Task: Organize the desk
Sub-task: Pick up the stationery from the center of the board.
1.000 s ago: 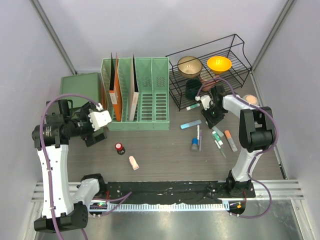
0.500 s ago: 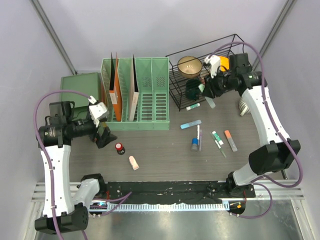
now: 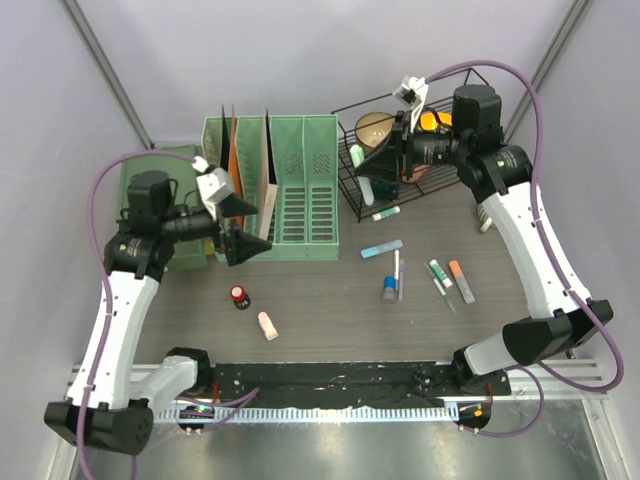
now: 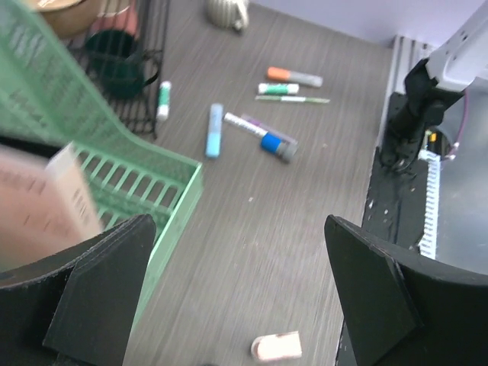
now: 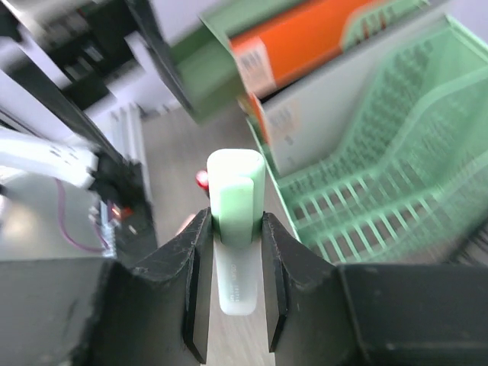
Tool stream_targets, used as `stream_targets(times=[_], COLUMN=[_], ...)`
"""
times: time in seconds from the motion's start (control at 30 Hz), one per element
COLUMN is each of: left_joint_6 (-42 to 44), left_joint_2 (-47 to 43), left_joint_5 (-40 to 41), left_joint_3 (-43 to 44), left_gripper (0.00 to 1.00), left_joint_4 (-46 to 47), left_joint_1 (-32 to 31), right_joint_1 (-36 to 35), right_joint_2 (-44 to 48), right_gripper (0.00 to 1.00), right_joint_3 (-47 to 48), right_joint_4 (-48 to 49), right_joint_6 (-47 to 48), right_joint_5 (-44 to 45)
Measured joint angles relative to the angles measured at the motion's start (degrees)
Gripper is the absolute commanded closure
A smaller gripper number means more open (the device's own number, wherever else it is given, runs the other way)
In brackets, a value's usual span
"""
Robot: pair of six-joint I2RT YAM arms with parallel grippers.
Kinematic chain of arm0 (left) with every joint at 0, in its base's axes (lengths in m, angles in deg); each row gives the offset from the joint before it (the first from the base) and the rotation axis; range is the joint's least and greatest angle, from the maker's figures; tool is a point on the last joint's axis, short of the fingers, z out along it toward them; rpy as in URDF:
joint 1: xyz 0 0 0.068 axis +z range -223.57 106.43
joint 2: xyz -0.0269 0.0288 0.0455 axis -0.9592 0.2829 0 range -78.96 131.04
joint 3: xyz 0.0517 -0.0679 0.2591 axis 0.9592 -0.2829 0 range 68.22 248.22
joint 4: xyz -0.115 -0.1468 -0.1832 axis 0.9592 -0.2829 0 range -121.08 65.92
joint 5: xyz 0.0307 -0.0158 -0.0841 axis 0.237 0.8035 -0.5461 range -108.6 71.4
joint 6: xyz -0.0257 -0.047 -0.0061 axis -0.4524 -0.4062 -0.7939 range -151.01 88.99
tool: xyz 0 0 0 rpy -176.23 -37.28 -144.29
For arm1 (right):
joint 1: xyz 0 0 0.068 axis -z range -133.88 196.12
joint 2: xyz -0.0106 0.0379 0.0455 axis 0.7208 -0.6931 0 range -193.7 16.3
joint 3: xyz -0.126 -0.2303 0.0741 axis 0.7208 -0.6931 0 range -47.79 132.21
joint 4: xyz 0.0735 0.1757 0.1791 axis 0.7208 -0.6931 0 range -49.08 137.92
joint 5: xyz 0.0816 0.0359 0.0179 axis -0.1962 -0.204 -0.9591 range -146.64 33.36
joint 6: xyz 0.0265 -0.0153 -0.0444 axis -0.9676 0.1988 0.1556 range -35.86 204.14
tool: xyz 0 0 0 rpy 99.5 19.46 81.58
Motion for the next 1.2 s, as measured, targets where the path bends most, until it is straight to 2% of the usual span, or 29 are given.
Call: stream_targets(times=[0.2, 0.43, 0.63, 0.97, 1.2], left_joint_6=[-9.84, -20.26, -28.79, -36.48, -39.12], left_joint_2=[6.38, 16.15, 19.45, 19.50, 19.50], left_joint_5=[5.64, 8.15, 8.46, 8.57, 8.61], left_joint_3=[0.55, 4.74, 7.26, 7.87, 7.67], left_gripper=[0.00, 0.00, 0.00, 0.00, 0.12], left_joint_4=[14.78, 28.70, 38.64, 47.25, 50.16], left_joint_1=[-14.05, -21.66, -22.27, -22.49, -22.71], right_joint_1=[-3.54, -4.98, -7.13, -8.81, -9.27], right_joint_2=[1.95, 1.95, 1.99, 2.05, 2.05], right_gripper=[0.86, 0.86, 0.85, 0.86, 0.86], right_joint_3=[-2.40, -2.97, -6.01, -8.11, -8.15], right_joint_4=[16.09, 22.62, 24.33, 24.57, 25.31], right_joint_6=[-13.35, -18.75, -19.28, -19.28, -19.80], right_joint_5=[-3.48, -4.17, -3.85, -2.95, -2.69])
